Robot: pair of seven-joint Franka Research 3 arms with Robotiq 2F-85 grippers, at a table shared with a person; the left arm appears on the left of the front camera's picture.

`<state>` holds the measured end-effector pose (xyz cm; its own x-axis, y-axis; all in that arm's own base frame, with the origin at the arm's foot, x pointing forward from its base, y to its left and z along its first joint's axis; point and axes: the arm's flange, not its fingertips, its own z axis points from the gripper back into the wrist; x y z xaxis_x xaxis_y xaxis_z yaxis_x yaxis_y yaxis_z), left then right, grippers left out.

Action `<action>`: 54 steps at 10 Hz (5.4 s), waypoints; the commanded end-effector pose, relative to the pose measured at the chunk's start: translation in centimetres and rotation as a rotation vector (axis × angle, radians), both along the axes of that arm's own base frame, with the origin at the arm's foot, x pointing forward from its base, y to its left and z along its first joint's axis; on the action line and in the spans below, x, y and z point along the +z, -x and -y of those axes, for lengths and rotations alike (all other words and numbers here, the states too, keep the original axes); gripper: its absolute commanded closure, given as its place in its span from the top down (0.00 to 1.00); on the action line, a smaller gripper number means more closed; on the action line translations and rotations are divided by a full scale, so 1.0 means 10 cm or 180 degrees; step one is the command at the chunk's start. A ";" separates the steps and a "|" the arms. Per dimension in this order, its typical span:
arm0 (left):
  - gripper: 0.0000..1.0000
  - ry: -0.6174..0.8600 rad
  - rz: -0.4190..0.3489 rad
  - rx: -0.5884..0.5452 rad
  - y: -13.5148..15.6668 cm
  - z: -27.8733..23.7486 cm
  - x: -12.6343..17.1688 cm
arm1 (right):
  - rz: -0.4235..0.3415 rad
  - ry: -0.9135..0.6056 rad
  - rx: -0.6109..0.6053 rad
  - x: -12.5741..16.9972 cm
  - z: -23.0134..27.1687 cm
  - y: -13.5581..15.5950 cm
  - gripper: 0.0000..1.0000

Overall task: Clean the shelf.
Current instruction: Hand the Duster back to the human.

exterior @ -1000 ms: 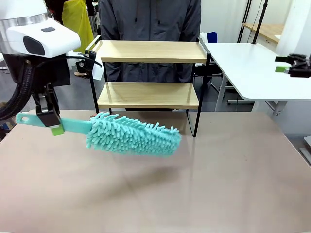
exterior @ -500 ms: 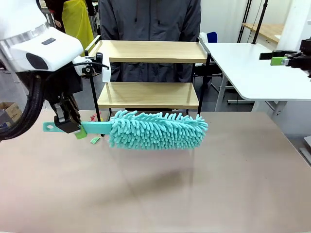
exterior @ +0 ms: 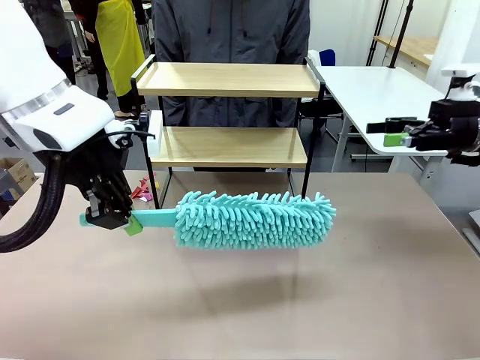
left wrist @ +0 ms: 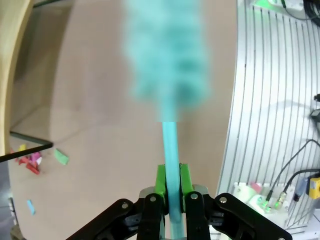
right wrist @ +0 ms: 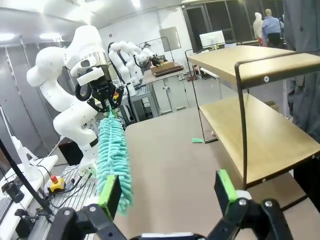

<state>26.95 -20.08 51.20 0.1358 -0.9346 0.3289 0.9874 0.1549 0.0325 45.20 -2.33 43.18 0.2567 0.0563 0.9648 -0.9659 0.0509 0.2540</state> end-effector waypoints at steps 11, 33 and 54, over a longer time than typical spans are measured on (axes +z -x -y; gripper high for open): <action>0.13 0.0366 0.0221 -0.0288 -0.19 0.05 -0.27 | 0.0787 0.0195 0.0152 -0.69 -0.51 0.78 1.00; 0.13 0.0242 0.0221 -0.0177 -0.23 0.10 -0.18 | 0.0460 -0.0587 0.0525 -1.32 -1.49 0.89 1.00; 1.00 0.1041 0.0504 -0.0011 -0.16 -0.43 0.25 | 0.0388 -0.0622 0.0564 -1.30 -1.42 0.85 0.00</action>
